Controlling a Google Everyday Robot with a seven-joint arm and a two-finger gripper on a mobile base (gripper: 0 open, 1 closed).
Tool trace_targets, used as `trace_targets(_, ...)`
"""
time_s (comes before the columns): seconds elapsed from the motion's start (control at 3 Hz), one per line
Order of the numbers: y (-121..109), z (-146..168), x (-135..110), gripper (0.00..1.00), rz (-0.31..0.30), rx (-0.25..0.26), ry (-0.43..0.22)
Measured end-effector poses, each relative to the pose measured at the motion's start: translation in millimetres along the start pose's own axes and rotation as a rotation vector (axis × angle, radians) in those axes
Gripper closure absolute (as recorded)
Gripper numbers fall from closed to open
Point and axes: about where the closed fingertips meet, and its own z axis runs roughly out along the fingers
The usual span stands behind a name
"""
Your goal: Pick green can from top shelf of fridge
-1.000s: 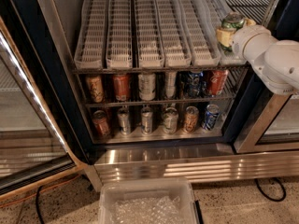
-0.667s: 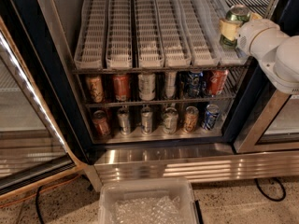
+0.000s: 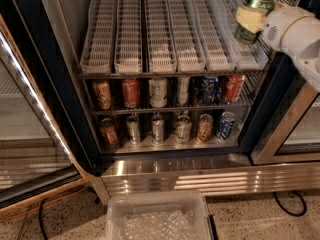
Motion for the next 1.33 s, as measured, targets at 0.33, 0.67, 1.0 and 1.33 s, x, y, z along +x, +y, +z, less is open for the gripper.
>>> trace_targets(0.33, -0.9, -37.4, -2.3, 1.00, -0.070, -0.065, 0.074)
trace_targets(0.67, 5.8, -73.6, -0.3, 1.00, -0.148, -0.158, 0.143)
trace_targets(1.0, 20.8, -104.8, 2.8, 1.00, -0.184, -0.268, 0.181)
trace_targets(1.33, 32.7, -134.1, 3.0, 1.00, -0.196, -0.379, 0.185)
